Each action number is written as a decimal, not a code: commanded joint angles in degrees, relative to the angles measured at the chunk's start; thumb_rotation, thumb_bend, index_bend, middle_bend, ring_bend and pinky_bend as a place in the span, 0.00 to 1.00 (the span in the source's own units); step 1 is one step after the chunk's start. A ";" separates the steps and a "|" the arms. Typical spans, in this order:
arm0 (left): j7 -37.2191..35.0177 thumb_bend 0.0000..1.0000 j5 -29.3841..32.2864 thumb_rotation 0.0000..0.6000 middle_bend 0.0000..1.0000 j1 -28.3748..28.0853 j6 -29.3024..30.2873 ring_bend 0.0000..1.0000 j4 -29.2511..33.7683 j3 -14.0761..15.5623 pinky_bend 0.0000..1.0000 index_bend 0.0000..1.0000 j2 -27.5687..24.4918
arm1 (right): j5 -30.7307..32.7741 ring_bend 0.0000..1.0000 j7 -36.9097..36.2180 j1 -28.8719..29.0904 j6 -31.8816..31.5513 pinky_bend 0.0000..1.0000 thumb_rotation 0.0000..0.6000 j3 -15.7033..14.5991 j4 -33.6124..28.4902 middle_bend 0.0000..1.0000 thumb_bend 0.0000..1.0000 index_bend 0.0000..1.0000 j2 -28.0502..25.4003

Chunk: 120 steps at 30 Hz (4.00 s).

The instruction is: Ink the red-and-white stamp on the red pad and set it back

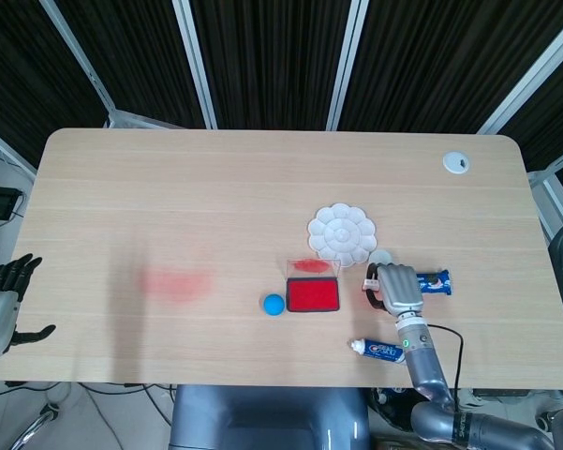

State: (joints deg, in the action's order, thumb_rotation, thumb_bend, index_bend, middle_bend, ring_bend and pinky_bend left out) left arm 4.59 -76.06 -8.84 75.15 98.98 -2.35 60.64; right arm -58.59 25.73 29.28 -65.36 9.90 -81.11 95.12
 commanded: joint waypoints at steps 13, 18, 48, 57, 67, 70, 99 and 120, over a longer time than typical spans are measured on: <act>-0.89 0.03 0.48 1.00 0.00 -0.28 -1.05 0.00 0.28 0.01 0.00 0.00 -0.41 | -2.71 0.49 -6.41 -0.29 1.53 0.52 1.00 -0.28 7.57 0.61 0.55 0.79 4.15; -1.18 0.03 0.37 1.00 0.00 -0.34 -1.28 0.00 0.31 0.09 0.00 0.00 -0.55 | -5.01 0.49 -9.47 -0.50 1.04 0.52 1.00 -0.44 9.57 0.61 0.53 0.79 5.07; -1.02 0.03 0.71 1.00 0.00 -0.42 -1.42 0.00 0.39 0.09 0.00 0.00 -0.68 | -6.30 0.48 -11.65 -1.08 3.11 0.51 1.00 0.34 15.36 0.58 0.47 0.79 8.34; -0.72 0.03 0.83 1.00 0.00 -0.46 -1.49 0.00 0.49 0.12 0.00 0.00 -0.72 | -5.88 0.46 -10.64 -1.23 3.64 0.49 1.00 0.60 15.17 0.56 0.44 0.77 8.19; -0.44 0.03 0.97 1.00 0.00 -0.49 -1.57 0.00 0.61 0.16 0.00 0.00 -0.77 | -5.39 0.46 -9.89 -1.41 3.98 0.49 1.00 0.79 14.62 0.55 0.41 0.76 7.88; -0.37 0.03 1.00 1.00 0.00 -0.49 -1.59 0.00 0.64 0.18 0.00 0.00 -0.77 | -5.32 0.46 -9.70 -1.52 4.00 0.49 1.00 0.79 14.35 0.55 0.41 0.76 7.77; -0.56 0.03 0.65 1.00 0.00 -0.48 -1.57 0.00 0.66 0.34 0.00 0.00 -1.00 | -3.92 0.45 -6.47 -1.48 3.89 0.45 1.00 1.35 11.94 0.53 0.36 0.71 7.10; -0.43 0.03 0.95 1.00 0.00 -0.51 -1.72 0.00 0.88 0.34 0.00 0.00 -1.12 | -2.62 0.44 -4.45 -1.29 4.23 0.44 1.00 1.34 11.18 0.51 0.36 0.69 6.77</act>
State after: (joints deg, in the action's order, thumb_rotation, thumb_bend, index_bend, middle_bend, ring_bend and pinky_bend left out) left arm 4.16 -75.11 -9.35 73.44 99.86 -2.01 59.52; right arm -61.27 21.22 27.96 -61.16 11.22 -69.87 101.92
